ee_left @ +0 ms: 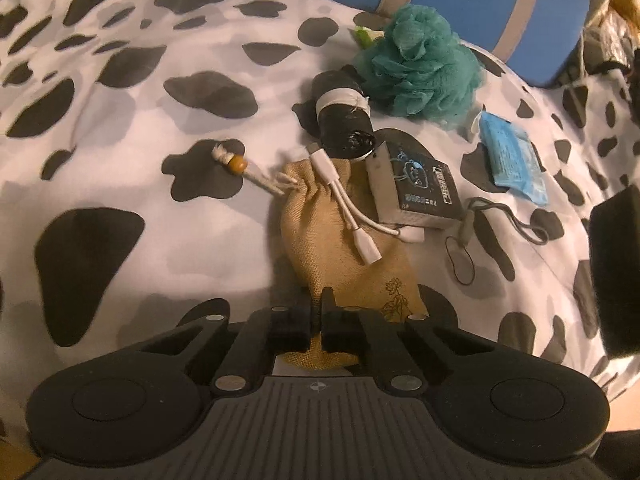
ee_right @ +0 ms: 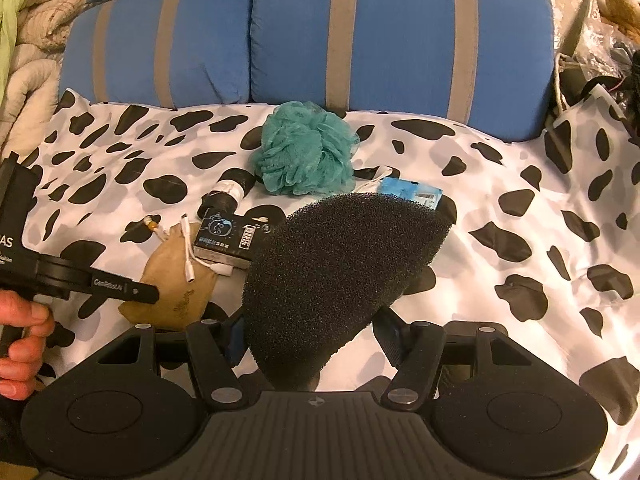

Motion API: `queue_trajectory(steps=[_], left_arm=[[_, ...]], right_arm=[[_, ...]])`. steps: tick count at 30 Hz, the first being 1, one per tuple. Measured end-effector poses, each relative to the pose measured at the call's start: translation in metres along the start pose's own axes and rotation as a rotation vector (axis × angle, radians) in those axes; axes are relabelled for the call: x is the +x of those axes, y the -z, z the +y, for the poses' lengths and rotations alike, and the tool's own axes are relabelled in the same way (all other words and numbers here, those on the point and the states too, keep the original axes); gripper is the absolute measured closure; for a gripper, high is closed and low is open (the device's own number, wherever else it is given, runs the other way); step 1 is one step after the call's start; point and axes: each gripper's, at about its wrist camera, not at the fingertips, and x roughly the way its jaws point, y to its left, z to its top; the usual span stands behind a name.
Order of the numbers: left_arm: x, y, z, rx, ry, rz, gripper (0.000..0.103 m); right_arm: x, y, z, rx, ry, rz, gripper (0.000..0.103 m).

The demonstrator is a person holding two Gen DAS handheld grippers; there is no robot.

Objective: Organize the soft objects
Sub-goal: 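Close the right tool on the black sponge while the left tool grasps the tan pouch, then lift the sponge with the right tool while the left tool carries the pouch toward the box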

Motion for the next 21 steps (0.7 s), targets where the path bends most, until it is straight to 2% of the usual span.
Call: queue_trajectory(steps=[10, 15, 21], left_arm=[[-0.050, -0.004, -0.016, 0.075, -0.017, -0.174, 0.100], [-0.073, 0.001, -0.027, 0.165, -0.059, -0.256, 0.100], [-0.095, 0.015, -0.035, 0.215, -0.037, -0.307, 0.100]], right_arm=[[-0.015, 0.004, -0.011, 0.042, 0.016, -0.028, 0.037], [-0.025, 0.005, -0.011, 0.052, 0.011, -0.048, 0.037], [-0.037, 0.008, -0.009, 0.045, -0.008, -0.061, 0.037]])
